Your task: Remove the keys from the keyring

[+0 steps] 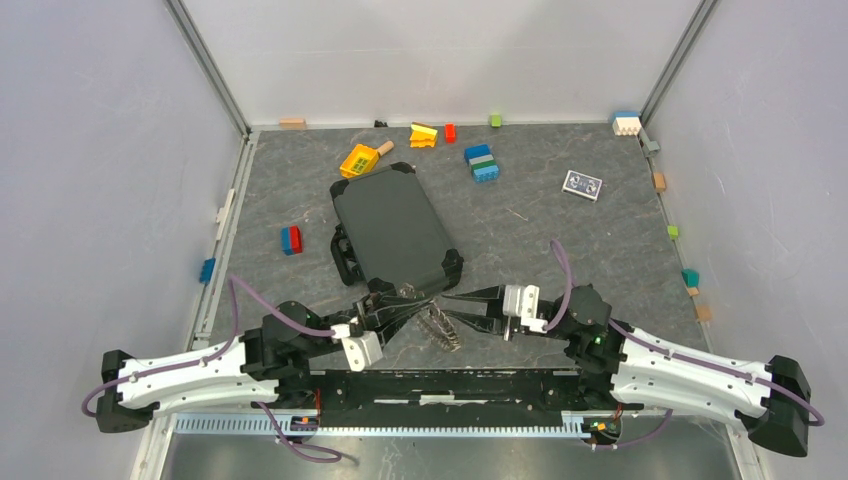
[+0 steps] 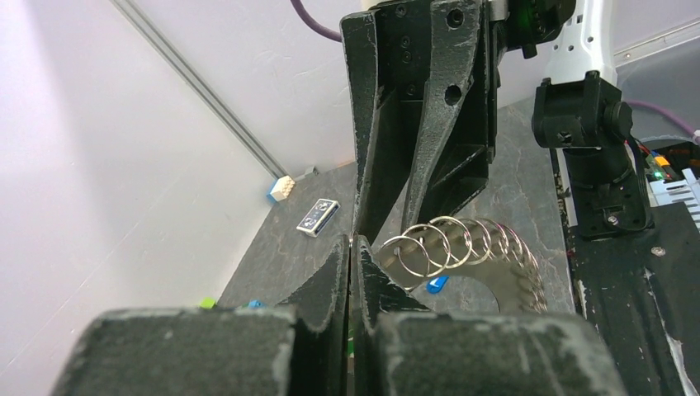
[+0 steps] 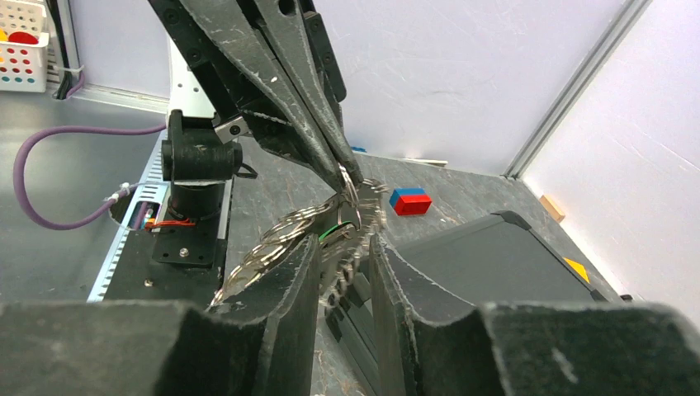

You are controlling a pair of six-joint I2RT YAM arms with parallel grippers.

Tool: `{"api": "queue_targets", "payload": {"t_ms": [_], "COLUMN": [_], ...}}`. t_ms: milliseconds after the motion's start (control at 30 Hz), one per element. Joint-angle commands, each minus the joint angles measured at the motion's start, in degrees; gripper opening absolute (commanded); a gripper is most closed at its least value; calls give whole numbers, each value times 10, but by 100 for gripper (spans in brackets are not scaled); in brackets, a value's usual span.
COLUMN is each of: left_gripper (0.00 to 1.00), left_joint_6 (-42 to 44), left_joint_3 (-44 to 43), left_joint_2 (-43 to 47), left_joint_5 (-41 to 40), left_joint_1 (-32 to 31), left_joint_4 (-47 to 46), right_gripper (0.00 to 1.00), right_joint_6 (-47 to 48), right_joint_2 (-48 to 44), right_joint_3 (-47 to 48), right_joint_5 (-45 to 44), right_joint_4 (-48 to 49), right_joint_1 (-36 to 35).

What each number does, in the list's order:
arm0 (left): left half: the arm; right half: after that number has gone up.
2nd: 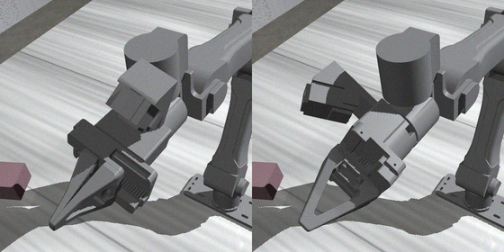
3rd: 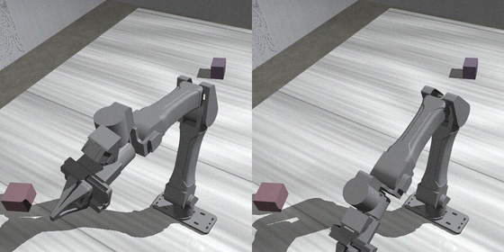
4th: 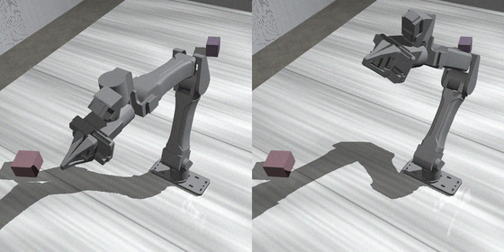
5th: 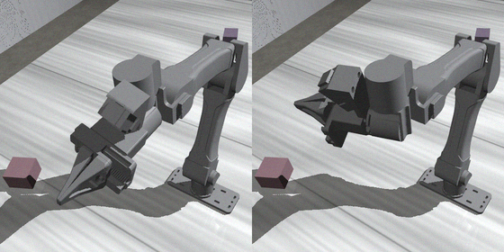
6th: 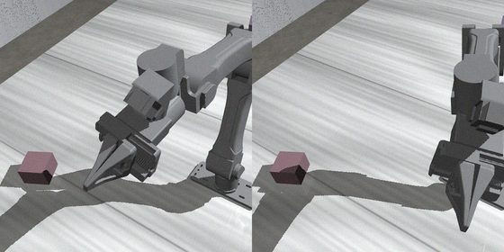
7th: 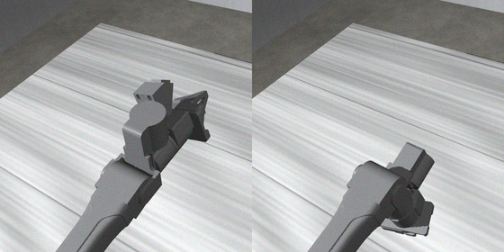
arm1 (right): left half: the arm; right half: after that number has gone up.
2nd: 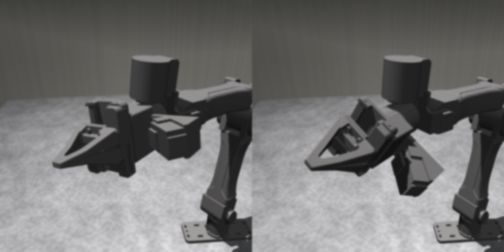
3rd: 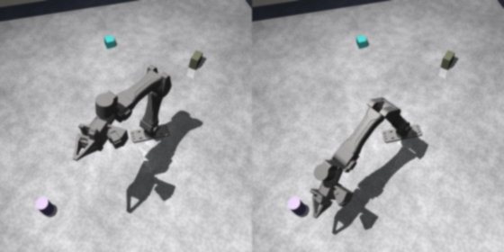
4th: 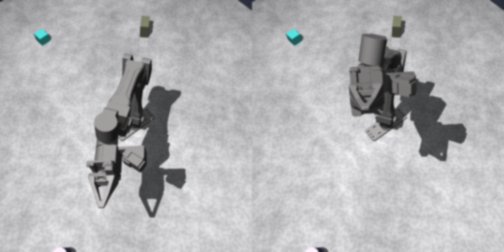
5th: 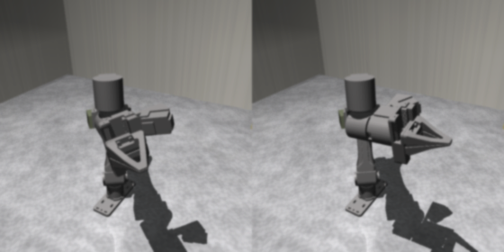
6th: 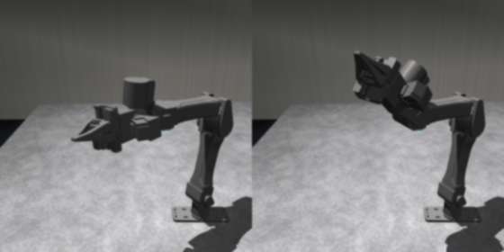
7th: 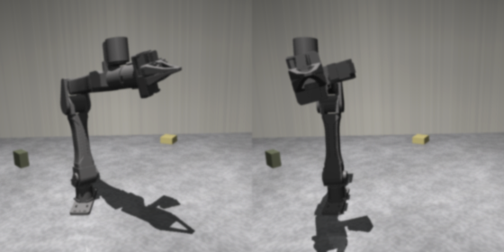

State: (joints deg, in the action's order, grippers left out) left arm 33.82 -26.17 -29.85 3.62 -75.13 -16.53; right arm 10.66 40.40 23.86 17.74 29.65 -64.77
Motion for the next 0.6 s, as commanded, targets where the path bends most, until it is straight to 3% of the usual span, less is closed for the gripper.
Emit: {"api": "queue_targets", "payload": {"t_ms": [0,367,567], "left_gripper": [2,2,2], "left_joint_6": [-21,-24,-24], "left_joint_3": [-6,-6,-5], "left_joint_2": [2,-4,-4], "left_joint_5": [12,17,17], "left_joint_1": [-2,-3,-3], "left_joint_4": [-52,-55,-55], "right_gripper": [34,41,39], "right_joint_6": [11,-37,-38], "right_joint_2": [-3,20,14], "right_joint_3": [1,4,2], "right_joint_5": [26,24,19], "right_joint_4": [20,60,74], "right_joint_1": [-1,-1,-1]}}
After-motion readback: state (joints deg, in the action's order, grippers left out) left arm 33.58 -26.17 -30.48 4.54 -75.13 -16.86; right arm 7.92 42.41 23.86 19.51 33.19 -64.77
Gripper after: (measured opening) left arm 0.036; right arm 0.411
